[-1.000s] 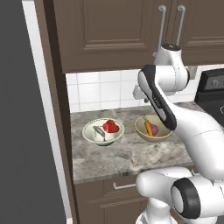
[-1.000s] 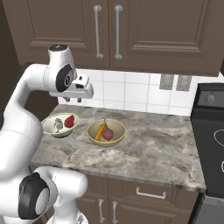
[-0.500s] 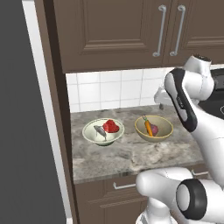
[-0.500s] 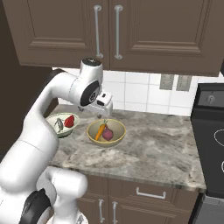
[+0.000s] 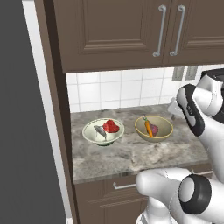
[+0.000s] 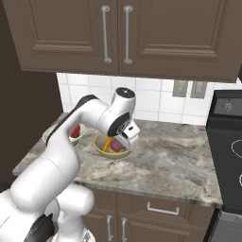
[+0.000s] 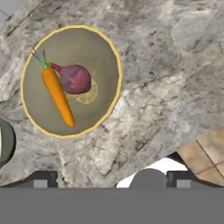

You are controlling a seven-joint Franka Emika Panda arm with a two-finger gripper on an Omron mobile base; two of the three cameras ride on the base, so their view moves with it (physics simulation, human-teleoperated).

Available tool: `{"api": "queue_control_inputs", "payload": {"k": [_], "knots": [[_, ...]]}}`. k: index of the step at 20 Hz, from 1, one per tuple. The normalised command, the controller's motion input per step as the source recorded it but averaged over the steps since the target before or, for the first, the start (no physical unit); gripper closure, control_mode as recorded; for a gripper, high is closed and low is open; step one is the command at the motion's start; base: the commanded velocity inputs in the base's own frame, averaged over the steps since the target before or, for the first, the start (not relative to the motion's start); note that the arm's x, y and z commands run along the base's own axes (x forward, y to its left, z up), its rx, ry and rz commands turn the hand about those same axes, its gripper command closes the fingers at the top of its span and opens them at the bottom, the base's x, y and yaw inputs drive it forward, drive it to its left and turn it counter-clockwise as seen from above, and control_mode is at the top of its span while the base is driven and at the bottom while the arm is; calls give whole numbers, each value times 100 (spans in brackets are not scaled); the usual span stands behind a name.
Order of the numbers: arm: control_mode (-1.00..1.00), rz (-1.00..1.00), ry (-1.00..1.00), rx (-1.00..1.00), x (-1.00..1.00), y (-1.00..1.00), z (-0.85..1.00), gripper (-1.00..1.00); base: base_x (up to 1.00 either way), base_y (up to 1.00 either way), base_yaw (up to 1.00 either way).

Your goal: Place the bowl with the carrot and onion on the second highest shelf of the fridge. Place the bowl with the fish and steak on the top shelf of the fridge.

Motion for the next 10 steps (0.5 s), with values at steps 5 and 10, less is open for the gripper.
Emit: {"api": "queue_control_inputs", "payload": {"k": [5, 10], "knots": [[-100, -24, 15, 13, 31, -19, -58, -100, 0, 0, 0], [-100, -16, 14, 15, 14, -14, -59, -100, 0, 0, 0]]}}
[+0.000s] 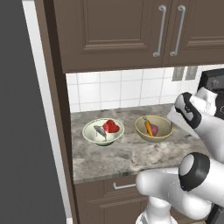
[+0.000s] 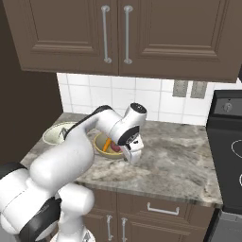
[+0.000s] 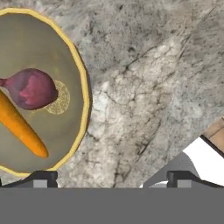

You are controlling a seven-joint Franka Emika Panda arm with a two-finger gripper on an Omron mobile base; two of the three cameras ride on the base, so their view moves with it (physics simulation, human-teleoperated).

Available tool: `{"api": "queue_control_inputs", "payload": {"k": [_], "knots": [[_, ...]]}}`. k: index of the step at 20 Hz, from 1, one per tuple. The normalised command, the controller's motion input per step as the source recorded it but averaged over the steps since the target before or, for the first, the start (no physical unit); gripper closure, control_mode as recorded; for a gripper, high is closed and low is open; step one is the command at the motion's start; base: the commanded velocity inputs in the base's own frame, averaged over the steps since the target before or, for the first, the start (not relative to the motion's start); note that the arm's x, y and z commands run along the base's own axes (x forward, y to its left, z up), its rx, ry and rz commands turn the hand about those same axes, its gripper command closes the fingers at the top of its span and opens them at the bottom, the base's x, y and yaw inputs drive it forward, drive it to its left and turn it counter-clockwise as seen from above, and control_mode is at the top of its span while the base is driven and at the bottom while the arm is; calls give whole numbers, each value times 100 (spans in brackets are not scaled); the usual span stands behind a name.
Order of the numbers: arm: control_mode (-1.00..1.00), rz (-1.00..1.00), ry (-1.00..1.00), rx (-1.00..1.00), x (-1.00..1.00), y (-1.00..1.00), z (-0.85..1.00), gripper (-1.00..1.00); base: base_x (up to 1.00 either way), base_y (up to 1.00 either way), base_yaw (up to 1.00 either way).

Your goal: Place the bowl with the carrot and onion on the second highest shelf of the fridge. Place the bowl with the fish and steak on the top shelf of the fridge.

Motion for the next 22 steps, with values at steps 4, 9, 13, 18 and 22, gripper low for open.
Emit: {"api": "queue_control_inputs", "payload": {"k": [4, 9, 13, 18, 22], "knots": [[-100, -14, 8, 15, 13, 0, -45, -100, 0, 0, 0], [-100, -9, 0, 4, 30, 0, -36, -100, 0, 0, 0], [-100, -7, 0, 0, 40, 0, -20, -100, 0, 0, 0], [-100, -5, 0, 0, 38, 0, -17, -100, 0, 0, 0], [-100, -4, 0, 0, 32, 0, -27, -100, 0, 0, 0]]}}
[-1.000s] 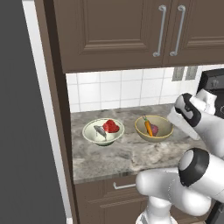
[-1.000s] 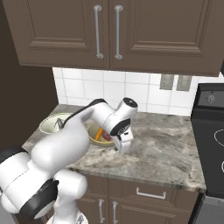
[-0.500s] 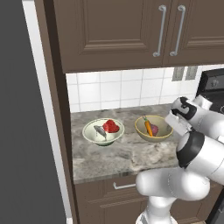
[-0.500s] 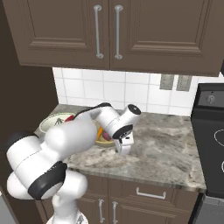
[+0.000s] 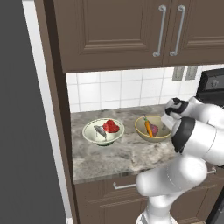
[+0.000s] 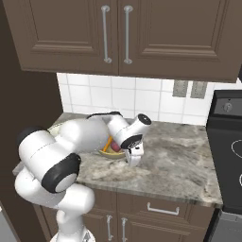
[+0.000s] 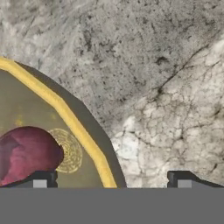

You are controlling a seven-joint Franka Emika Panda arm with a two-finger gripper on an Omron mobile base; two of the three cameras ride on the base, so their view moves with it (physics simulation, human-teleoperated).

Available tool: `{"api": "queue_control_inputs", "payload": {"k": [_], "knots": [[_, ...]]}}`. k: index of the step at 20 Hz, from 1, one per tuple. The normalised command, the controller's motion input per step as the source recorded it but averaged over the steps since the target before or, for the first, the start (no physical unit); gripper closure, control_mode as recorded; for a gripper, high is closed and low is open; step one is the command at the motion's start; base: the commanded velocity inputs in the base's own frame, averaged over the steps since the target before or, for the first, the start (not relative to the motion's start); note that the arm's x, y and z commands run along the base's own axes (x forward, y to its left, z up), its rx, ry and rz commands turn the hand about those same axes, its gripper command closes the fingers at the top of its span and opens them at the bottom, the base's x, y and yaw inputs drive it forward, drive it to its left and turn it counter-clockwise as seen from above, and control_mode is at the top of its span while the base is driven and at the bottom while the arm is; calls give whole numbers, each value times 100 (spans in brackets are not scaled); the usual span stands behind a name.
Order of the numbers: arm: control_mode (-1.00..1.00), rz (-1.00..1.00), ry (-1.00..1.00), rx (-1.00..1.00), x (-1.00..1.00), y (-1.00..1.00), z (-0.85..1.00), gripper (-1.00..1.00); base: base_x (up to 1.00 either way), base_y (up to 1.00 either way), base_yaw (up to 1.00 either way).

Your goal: Place the bowl with the carrot and onion on the second highest shelf of the fridge. Place the bowl with the fish and steak on the top shelf of the fridge.

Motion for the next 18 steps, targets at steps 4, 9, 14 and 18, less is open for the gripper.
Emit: {"api": "queue_control_inputs", "payload": {"k": [4, 9, 14, 18], "knots": [[-100, -2, 0, 0, 43, 2, -36, -100, 0, 0, 0], [-100, -1, 0, 0, 24, 2, -18, 100, 0, 0, 0], [-100, 0, 0, 0, 0, 0, 0, 100, 0, 0, 0], [-100, 0, 0, 0, 0, 2, 0, 100, 0, 0, 0]]}}
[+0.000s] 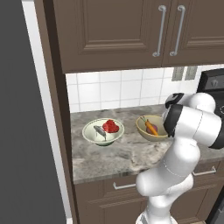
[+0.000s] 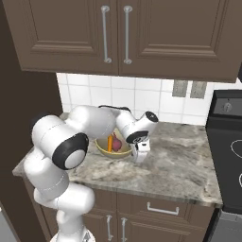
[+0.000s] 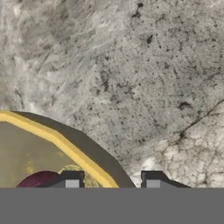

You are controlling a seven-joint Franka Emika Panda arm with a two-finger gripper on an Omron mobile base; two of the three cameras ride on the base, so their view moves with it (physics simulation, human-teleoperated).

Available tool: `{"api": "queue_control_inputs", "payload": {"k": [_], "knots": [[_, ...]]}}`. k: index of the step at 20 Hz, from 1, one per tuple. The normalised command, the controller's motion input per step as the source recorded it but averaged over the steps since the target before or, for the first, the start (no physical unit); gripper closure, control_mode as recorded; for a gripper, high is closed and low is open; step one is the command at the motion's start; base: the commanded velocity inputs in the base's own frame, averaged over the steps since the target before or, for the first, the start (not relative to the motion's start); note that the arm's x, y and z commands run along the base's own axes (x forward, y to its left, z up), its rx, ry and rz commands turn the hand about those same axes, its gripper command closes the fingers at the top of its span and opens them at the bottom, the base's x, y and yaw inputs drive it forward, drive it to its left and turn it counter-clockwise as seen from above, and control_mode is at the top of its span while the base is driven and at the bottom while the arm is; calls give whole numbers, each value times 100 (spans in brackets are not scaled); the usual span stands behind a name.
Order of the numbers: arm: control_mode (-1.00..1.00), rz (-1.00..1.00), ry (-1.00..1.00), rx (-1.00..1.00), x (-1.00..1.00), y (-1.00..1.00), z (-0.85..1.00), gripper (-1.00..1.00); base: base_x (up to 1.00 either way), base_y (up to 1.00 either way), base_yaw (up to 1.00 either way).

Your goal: Place the bowl with the carrot and onion on the second highest shelf of the fridge. Place the bowl with the fish and steak on the top shelf of the fridge.

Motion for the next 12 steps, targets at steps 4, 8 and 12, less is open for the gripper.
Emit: {"api": "queue_control_inputs", "payload": {"k": [4, 8, 12], "knots": [[-100, 0, -3, 0, -13, 17, 6, 100, 0, 0, 0], [-100, 1, -9, 0, -53, 35, 24, 100, 0, 0, 0], [-100, 0, -14, 0, -84, 10, 52, 100, 0, 0, 0]]}}
